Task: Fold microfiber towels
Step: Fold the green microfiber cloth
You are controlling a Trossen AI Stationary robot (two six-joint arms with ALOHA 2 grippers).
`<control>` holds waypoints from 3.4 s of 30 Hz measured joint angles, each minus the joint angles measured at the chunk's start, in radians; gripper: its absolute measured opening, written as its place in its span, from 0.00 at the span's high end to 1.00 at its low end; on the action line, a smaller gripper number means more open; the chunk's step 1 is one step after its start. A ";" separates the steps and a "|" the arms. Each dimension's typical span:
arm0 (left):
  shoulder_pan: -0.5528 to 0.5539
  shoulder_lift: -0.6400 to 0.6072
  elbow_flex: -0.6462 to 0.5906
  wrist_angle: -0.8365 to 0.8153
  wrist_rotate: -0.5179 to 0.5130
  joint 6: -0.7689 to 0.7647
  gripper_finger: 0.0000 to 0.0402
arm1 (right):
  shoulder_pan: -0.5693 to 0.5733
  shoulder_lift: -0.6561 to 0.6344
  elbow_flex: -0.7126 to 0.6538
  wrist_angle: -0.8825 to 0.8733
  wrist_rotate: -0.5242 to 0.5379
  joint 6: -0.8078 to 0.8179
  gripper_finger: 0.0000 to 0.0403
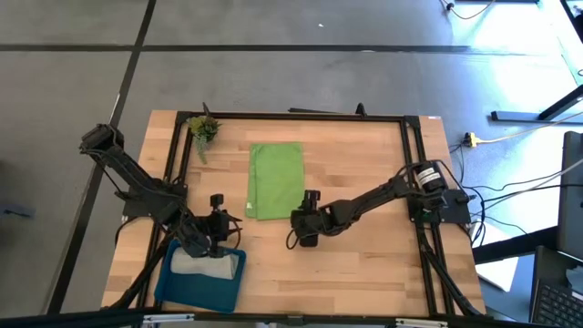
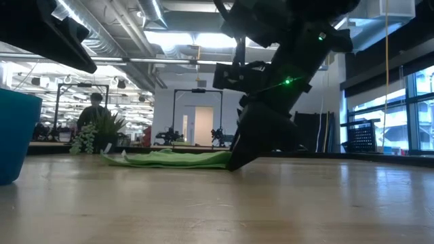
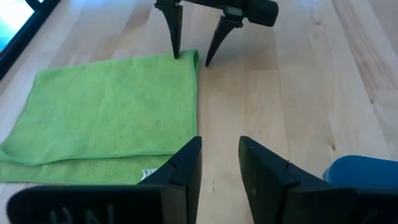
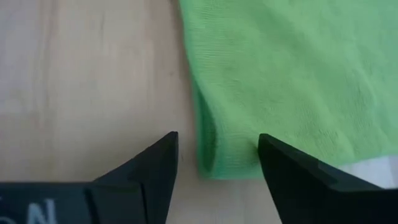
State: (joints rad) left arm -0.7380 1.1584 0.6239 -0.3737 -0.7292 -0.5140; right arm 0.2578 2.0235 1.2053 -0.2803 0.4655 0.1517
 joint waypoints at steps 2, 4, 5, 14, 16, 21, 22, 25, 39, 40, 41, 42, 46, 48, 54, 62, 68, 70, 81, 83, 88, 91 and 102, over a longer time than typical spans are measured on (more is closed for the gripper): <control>0.000 0.000 0.000 0.000 0.000 0.000 0.76 | -0.008 0.000 0.000 -0.008 0.006 0.032 0.45; 0.000 0.000 0.000 0.000 0.000 0.000 0.76 | -0.015 0.000 0.000 -0.028 0.007 0.080 0.47; 0.000 0.000 0.000 0.000 0.000 0.000 0.76 | -0.017 0.000 0.000 -0.038 0.010 0.103 0.48; 0.000 0.000 0.000 0.000 0.000 0.000 0.76 | -0.028 0.001 0.000 -0.056 0.013 0.267 0.76; 0.003 0.000 0.000 0.000 0.001 0.000 0.76 | -0.028 0.002 -0.002 -0.058 0.016 0.307 0.87; 0.006 0.000 0.000 0.000 0.001 -0.001 0.76 | -0.029 0.001 0.012 -0.066 0.004 0.342 0.96; 0.006 0.000 0.000 0.000 0.001 -0.001 0.76 | -0.029 0.000 0.022 -0.066 -0.003 0.343 0.96; 0.006 0.000 0.000 0.000 0.001 0.000 0.76 | -0.027 -0.009 0.066 -0.066 -0.018 0.342 0.96; 0.006 0.000 0.000 -0.034 0.017 0.001 0.76 | -0.160 -0.012 0.214 -0.110 -0.023 0.351 0.98; 0.006 0.000 0.000 -0.039 0.018 0.001 0.76 | -0.180 -0.012 0.214 -0.117 -0.022 0.361 0.98; 0.006 0.000 0.000 -0.040 0.017 0.002 0.76 | -0.200 -0.012 0.213 -0.120 -0.022 0.362 0.98; 0.006 0.000 0.000 -0.040 0.017 0.002 0.76 | -0.219 -0.012 0.213 -0.119 -0.022 0.362 0.98; 0.006 0.000 0.000 -0.051 0.017 0.002 0.76 | -0.289 -0.012 0.213 -0.119 -0.026 0.366 0.98; 0.006 0.000 0.000 -0.055 0.017 0.002 0.76 | -0.316 -0.012 0.213 -0.120 -0.055 0.368 0.98; 0.006 0.000 0.000 -0.062 0.017 0.001 0.76 | -0.340 -0.008 0.213 -0.164 -0.071 0.427 0.98; 0.006 0.000 0.000 -0.062 0.006 0.001 0.76 | -0.341 -0.008 0.212 -0.177 -0.015 0.477 0.98; 0.006 0.000 0.000 -0.061 0.006 0.001 0.76 | -0.342 -0.007 0.212 -0.188 0.032 0.502 0.98; 0.006 0.000 0.000 -0.061 0.006 0.000 0.76 | -0.345 -0.007 0.212 -0.188 0.055 0.510 0.98; 0.006 0.000 0.000 -0.060 0.006 -0.002 0.76 | -0.401 0.026 0.211 -0.177 0.062 0.496 0.97; 0.006 0.000 0.000 -0.060 0.006 -0.002 0.76 | -0.414 0.047 0.211 -0.153 0.045 0.492 0.97; 0.006 0.000 0.000 -0.059 0.005 -0.003 0.76 | -0.434 0.077 0.211 -0.134 -0.005 0.470 0.97; 0.006 0.000 0.000 -0.060 0.005 -0.001 0.76 | -0.433 0.079 0.211 -0.136 -0.008 0.468 0.97; 0.013 0.000 0.000 -0.060 0.005 -0.001 0.76 | -0.445 0.079 0.211 -0.123 -0.031 0.468 0.82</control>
State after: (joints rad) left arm -0.7246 1.1587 0.6239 -0.4336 -0.7238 -0.5148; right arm -0.1872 2.1021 1.4166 -0.4032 0.4346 0.6193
